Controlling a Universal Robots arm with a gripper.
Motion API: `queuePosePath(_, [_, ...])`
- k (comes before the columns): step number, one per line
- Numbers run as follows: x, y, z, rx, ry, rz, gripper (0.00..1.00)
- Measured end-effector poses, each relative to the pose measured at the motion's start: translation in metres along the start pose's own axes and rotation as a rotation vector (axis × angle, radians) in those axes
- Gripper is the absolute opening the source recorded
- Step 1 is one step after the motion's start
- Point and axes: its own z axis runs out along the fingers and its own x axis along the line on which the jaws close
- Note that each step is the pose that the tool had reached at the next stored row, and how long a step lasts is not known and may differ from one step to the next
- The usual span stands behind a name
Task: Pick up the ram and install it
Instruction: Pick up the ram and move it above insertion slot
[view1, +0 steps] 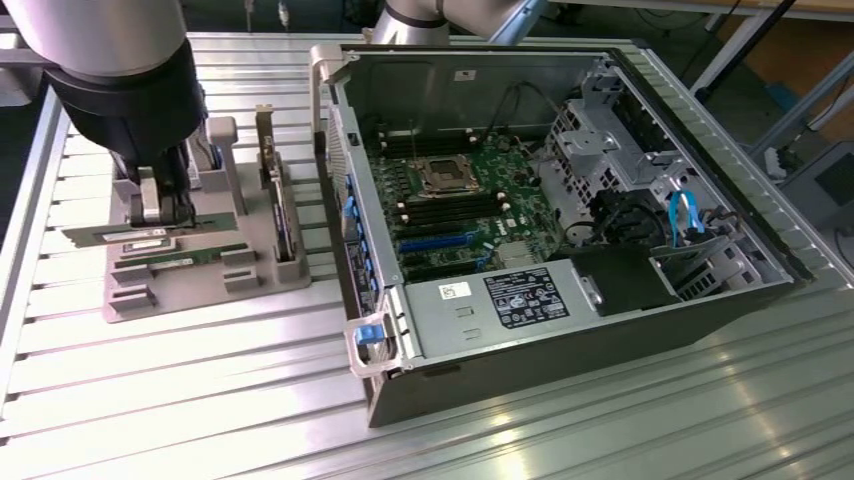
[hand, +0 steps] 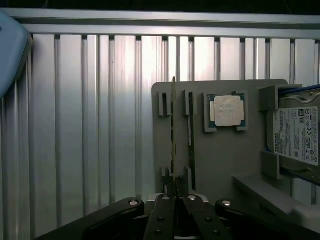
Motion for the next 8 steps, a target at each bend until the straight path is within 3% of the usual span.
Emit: queuePosePath(8, [0.0,0.0005,-0.0121,-0.0001,0.0,0.0,0.12])
